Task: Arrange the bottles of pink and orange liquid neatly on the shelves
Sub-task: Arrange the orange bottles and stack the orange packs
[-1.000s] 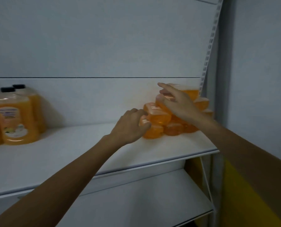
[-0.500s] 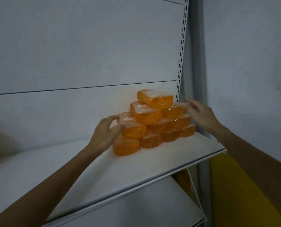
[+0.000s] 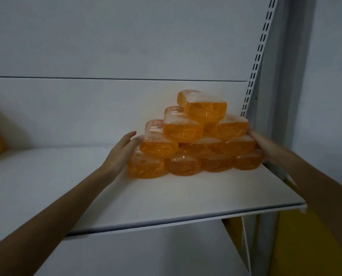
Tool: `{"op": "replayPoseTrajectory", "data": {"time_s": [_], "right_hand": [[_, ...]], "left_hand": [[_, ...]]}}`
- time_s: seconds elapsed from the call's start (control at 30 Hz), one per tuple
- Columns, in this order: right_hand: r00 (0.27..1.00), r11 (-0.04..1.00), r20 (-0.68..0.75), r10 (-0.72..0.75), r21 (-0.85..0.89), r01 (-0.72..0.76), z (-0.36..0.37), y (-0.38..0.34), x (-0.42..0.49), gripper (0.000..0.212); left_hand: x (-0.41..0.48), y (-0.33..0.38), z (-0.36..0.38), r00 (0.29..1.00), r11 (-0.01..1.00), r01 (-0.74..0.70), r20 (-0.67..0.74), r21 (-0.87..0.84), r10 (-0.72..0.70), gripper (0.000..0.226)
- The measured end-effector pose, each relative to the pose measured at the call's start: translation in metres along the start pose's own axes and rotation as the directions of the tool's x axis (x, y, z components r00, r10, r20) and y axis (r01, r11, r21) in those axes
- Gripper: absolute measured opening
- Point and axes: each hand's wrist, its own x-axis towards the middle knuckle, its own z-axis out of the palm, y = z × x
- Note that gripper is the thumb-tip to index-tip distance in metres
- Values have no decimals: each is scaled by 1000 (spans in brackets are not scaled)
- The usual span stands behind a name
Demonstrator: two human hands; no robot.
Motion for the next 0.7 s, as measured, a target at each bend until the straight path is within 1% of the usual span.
{"op": "replayPoseTrajectory", "data": {"time_s": [0.07, 0.1, 0.17, 0.2, 0.23, 0.3, 0.33, 0.43, 0.5, 0.53, 0.57, 0.63, 0.67, 0.7], "right_hand": [[997, 995, 61, -48, 88, 42, -1, 8, 7, 64], [996, 990, 66, -56, 131, 47, 1, 9, 10, 72], [991, 977, 102, -88, 201, 66, 3, 15, 15, 87], [988, 970, 111, -107, 228, 79, 4, 17, 17, 88], [987, 965, 108, -118, 245, 88, 4, 19, 19, 86], [986, 957, 99, -135, 271, 104, 6, 21, 20, 81], [985, 956, 96, -143, 272, 113, 7, 21, 20, 83], [987, 963, 91, -129, 250, 103, 15, 22, 17, 93], [989, 965, 92, -114, 247, 88, 25, 18, 14, 94], [990, 965, 90, -111, 247, 86, 32, 15, 15, 91], [991, 965, 89, -104, 250, 79, 41, 9, 14, 81], [993, 962, 75, -89, 263, 66, 62, -4, 15, 53], [995, 964, 72, -75, 262, 54, 74, -10, 16, 43], [995, 966, 74, -62, 255, 41, 86, -16, 17, 39]], "left_hand": [[-1, -2, 7, 1000, 1000, 7, -17, 2, -7, 58], [-3, -3, 11, 1000, 1000, 4, -23, 22, -4, 68], [-7, -3, 16, 1000, 997, -9, -13, 73, 10, 103], [-7, -3, 18, 1000, 996, -16, -8, 86, 17, 116], [-6, -3, 19, 999, 995, -28, -15, 91, 29, 117], [-3, -3, 19, 998, 995, -48, -46, 85, 52, 100], [-2, -4, 18, 996, 995, -61, -53, 80, 65, 93], [0, -8, 10, 992, 990, -109, -46, 94, 114, 83], [0, -10, -2, 987, 985, -145, -54, 96, 151, 78], [-1, -11, -10, 984, 982, -158, -67, 99, 165, 76], [-2, -13, -19, 982, 981, -163, -82, 107, 173, 74], [-5, -19, -40, 978, 978, -166, -102, 129, 180, 71], [-6, -22, -52, 978, 977, -161, -109, 139, 177, 70], [-8, -24, -65, 978, 977, -153, -120, 146, 171, 70]]}}
